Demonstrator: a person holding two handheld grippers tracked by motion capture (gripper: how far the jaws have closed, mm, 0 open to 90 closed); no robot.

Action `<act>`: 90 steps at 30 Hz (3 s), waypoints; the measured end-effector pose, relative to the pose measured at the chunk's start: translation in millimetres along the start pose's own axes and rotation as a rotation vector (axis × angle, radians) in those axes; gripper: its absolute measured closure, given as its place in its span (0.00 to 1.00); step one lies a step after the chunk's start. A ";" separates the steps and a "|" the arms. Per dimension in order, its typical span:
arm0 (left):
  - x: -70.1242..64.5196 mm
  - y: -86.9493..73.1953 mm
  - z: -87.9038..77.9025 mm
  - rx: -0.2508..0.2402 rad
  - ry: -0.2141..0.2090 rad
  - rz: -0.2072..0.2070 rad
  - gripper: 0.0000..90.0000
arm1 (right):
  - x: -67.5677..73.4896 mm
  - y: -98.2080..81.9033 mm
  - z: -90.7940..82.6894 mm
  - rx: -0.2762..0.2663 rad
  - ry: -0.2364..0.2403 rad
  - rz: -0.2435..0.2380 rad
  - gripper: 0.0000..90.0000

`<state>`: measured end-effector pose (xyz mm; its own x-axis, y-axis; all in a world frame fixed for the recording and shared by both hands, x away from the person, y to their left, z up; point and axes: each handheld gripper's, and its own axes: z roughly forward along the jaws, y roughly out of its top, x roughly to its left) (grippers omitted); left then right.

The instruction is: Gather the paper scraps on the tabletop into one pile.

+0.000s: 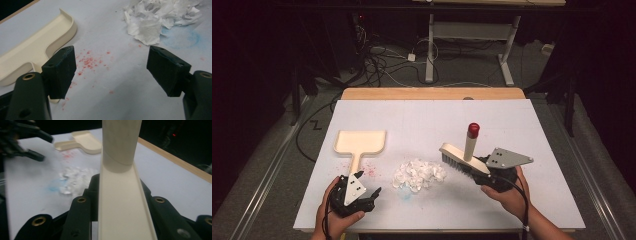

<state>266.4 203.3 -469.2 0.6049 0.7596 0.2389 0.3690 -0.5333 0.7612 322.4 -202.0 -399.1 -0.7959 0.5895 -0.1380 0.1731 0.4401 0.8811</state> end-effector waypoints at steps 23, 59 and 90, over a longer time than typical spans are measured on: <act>1.1 -1.4 -3.2 -0.022 -0.009 -0.005 0.25 | 82.8 -0.3 118.6 0.048 -0.223 0.062 0.75; -2.3 0.3 0.7 0.010 0.000 -0.002 0.25 | 19.7 -17.6 -16.8 0.085 0.099 0.025 0.76; -1.9 0.0 -0.6 -0.010 -0.012 0.022 0.25 | 52.9 4.8 21.2 0.043 0.233 -0.051 0.75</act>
<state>264.8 202.1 -469.3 0.6214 0.7433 0.2479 0.3490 -0.5458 0.7618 293.4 -154.3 -411.7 -0.9156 0.3959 -0.0699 0.1494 0.4966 0.8550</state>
